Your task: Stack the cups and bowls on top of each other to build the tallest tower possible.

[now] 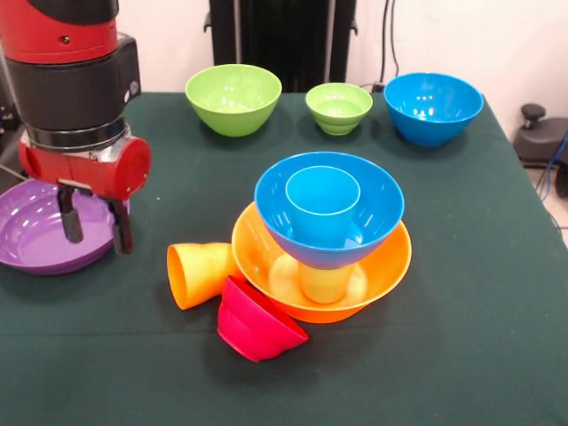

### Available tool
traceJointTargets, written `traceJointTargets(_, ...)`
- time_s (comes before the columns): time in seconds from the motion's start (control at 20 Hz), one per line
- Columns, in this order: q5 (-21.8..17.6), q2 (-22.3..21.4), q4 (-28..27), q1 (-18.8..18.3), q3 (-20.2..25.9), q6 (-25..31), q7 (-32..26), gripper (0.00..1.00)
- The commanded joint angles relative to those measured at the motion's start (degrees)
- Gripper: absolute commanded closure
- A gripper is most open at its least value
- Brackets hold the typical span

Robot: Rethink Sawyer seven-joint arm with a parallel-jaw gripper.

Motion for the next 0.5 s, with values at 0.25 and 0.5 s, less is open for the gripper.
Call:
traceJointTargets(0.25,-4.1,6.6,-6.8,5.9,-0.4,-1.5,-0.8,0.0)
traceJointTargets(0.5,-3.1,8.9,-7.9,7.0,-1.8,0.6,0.2,0.0)
